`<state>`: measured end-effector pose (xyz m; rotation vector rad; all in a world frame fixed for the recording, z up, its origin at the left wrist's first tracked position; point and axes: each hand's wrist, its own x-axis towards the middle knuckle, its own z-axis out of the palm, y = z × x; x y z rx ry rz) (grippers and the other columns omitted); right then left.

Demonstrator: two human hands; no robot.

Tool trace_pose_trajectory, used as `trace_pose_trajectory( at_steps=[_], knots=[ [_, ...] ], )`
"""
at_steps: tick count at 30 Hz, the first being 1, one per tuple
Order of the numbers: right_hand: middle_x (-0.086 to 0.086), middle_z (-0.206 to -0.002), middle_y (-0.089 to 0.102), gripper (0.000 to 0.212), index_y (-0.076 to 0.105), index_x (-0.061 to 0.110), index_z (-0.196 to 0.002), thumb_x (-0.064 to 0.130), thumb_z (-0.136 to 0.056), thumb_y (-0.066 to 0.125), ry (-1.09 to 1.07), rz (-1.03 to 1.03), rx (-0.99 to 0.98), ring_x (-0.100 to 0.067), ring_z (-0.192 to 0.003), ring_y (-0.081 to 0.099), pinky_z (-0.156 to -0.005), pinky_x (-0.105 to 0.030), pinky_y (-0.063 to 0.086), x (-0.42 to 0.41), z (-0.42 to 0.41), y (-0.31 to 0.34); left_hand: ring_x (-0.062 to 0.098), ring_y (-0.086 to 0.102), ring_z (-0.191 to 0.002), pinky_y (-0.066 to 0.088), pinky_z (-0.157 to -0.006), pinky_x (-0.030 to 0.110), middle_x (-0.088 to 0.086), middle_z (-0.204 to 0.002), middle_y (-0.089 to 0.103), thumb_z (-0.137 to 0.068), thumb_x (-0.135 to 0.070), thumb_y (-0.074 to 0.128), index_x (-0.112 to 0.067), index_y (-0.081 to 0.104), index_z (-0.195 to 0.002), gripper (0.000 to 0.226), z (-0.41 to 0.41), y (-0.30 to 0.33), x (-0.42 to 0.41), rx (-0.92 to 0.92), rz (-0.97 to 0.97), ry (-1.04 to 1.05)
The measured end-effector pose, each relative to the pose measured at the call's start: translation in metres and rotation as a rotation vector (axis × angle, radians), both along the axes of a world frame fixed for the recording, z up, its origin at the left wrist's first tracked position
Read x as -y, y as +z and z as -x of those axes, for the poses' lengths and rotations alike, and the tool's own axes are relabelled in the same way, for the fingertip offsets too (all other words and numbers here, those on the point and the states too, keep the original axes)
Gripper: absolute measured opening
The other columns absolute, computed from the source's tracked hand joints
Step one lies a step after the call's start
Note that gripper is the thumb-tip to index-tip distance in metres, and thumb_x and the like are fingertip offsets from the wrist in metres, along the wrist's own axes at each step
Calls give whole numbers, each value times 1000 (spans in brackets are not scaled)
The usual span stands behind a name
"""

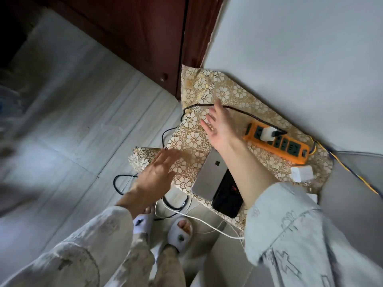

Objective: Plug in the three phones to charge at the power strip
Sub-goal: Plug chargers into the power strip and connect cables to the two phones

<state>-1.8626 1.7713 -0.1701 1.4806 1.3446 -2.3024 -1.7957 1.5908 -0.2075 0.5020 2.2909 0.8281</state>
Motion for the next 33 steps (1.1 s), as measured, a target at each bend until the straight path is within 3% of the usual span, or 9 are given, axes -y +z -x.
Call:
trace_pose_trajectory(
  at_steps=[5, 11, 13, 15, 18, 21, 24, 28, 33],
  knots=[
    [-13, -115, 62, 26, 53, 10, -81, 25, -97, 40, -43, 187, -21, -26, -115, 56, -102, -35, 42, 28, -1, 3, 33, 51, -119, 41, -97, 37, 13, -133, 51, -85, 1, 52, -13, 50, -129, 46, 1, 3, 40, -39, 23, 274],
    [-8, -80, 74, 26, 56, 7, -89, 27, -96, 41, -94, 353, -15, -22, -79, 70, -74, -33, 54, 38, -47, 44, 32, 31, -135, 27, -108, 38, 10, -153, 20, -88, -10, 54, -14, 16, -145, 69, 30, 36, 42, 57, -18, 234],
    [-4, -73, 74, 29, 58, 8, -88, 31, -95, 41, -91, 375, -9, -17, -70, 71, -67, -30, 54, 37, -59, 61, 24, 18, -142, 19, -114, 36, 8, -155, 16, -89, -14, 54, -15, 19, -144, 64, 38, 53, 34, 43, -4, 73],
    [-3, -72, 74, 32, 59, 9, -87, 33, -96, 39, -93, 384, -17, -15, -66, 71, -64, -29, 53, 34, -71, 82, 25, 25, -140, 23, -114, 39, 9, -148, 33, -91, -15, 52, -11, 39, -134, 46, 41, 71, 29, 48, 20, -32],
    [-5, -80, 75, 35, 61, 8, -89, 34, -96, 38, -116, 402, -46, -17, -75, 70, -72, -31, 53, 27, -87, 112, 30, 60, -103, 47, -88, 39, 10, -110, 65, -92, -21, 52, -9, 58, -109, 22, 38, 101, 35, 48, 41, -39],
    [-8, -93, 74, 28, 59, 6, -103, 27, -96, 41, -106, 418, -78, -20, -89, 69, -78, -32, 53, 26, -109, 135, 21, 58, -69, 43, -61, 27, 5, -78, 67, -91, -20, 53, -11, 62, -93, 13, 34, 132, 46, -4, 31, 33],
    [-9, -108, 68, 21, 55, 9, -111, 17, -95, 44, 34, 337, -29, -23, -101, 64, -82, -32, 51, 38, -135, 148, 11, 53, -46, 42, -51, 24, -2, -55, 59, -89, -14, 56, -9, 64, -85, 10, 36, 170, 51, 8, -83, 247],
    [-9, -125, 60, 30, 50, 12, -124, 12, -95, 44, 326, 157, 5, -23, -115, 57, -100, -36, 44, 61, -159, 172, 8, 60, -41, 49, -44, 20, 6, -63, 62, -88, -11, 58, -1, 66, -91, 13, 35, 228, 39, 336, -239, 417],
    [1, -144, 42, 53, 32, 24, -141, 16, -92, 51, 696, -121, -21, -17, -132, 40, -113, -42, 29, 85, -161, 211, 12, 69, -62, 59, -66, 24, 11, -84, 65, -92, -5, 47, -1, 58, -107, 19, 27, 295, 13, 766, -500, 465]
  ],
)
